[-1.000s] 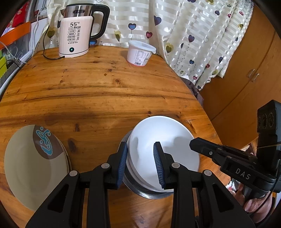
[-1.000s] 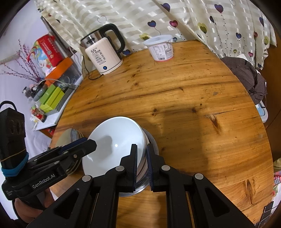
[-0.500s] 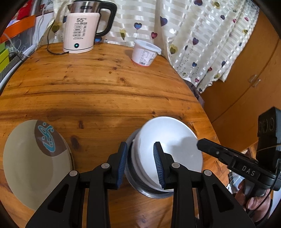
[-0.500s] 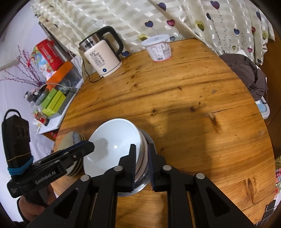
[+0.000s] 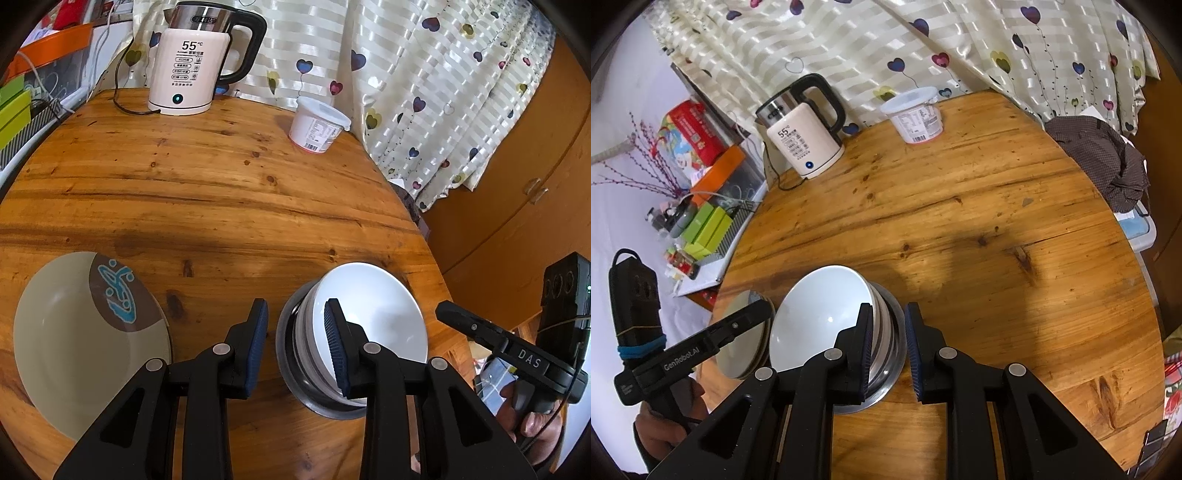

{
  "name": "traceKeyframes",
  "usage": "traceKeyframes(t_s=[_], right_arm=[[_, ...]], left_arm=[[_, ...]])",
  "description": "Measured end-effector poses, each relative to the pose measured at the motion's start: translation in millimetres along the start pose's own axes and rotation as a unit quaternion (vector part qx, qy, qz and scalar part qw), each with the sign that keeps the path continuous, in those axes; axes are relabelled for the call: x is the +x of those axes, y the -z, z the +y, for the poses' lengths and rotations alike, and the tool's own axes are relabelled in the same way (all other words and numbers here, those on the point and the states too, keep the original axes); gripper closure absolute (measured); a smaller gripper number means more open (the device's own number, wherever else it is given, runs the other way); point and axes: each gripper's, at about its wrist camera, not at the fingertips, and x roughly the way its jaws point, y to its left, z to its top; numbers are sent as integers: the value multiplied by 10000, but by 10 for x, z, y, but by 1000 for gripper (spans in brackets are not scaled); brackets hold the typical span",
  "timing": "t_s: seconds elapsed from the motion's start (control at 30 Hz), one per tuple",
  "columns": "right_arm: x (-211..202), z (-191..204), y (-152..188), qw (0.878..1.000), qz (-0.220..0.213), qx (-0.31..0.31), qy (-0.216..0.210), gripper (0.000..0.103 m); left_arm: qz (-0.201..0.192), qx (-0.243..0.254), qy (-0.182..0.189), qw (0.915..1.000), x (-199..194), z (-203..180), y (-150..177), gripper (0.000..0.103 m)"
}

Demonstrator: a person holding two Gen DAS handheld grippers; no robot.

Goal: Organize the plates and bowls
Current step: 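Lift the steel bowl with its white bowls by the rim, right gripper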

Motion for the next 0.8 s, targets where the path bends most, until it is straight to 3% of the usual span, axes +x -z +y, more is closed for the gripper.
traceKeyframes(t_s=[0.17,0.33,0.8], right_arm=[[-26,-14,9,10000,-46,74,-48,85],[-65,-76,33,9997,-133,188,-71,69],[-68,-189,98,9990,-9,309,-328,72]], left_arm=[[-32,-98,36,9999,-34,63,12,69],[-43,-251,6,9997,-52,163,26,67],[26,-308,-8,9995,-66,249,109,67]])
